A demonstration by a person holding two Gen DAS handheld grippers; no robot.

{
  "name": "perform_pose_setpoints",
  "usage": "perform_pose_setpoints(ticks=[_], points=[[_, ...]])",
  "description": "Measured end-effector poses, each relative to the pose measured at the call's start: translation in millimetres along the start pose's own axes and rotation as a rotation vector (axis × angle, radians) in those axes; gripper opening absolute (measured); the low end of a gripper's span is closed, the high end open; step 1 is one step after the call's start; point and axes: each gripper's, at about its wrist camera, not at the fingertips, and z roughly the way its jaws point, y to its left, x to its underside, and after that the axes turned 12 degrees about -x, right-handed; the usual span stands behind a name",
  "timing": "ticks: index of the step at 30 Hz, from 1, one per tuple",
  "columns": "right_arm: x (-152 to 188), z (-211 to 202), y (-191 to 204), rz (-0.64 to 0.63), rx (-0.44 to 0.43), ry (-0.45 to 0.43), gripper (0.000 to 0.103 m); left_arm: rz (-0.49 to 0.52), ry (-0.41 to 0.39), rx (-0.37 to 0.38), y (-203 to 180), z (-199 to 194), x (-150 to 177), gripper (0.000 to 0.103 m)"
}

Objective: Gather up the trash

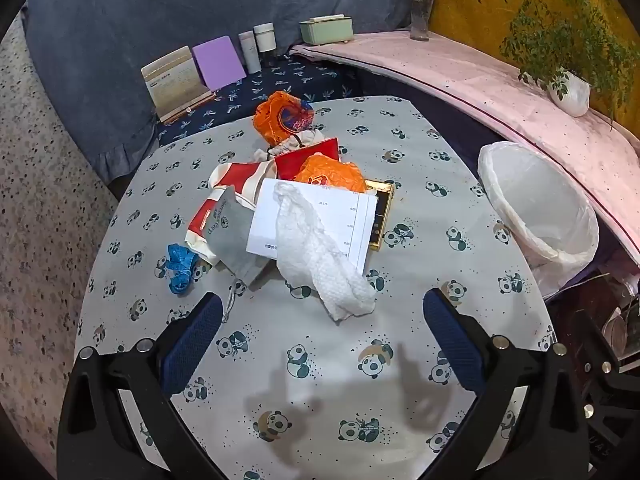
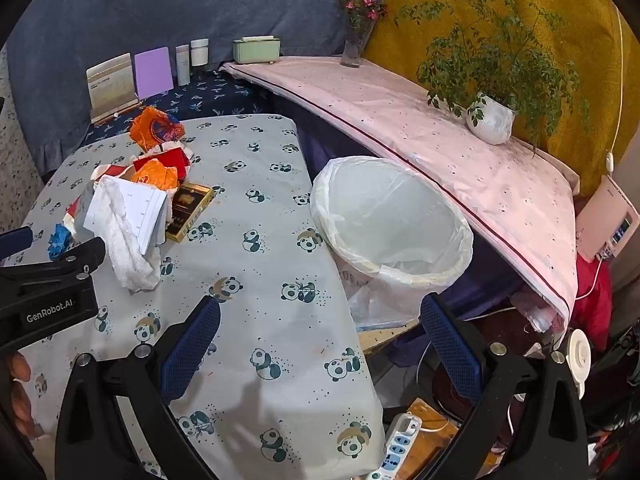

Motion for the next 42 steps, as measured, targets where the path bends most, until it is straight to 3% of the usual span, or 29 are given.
perform_pose_setpoints(ticks=[42], points=[[-2.7,0.8,0.7,0.007,0.007,0.000,0.096,0.000,-0.010,0.008,-0.8,-2.3,3.7,0.096]])
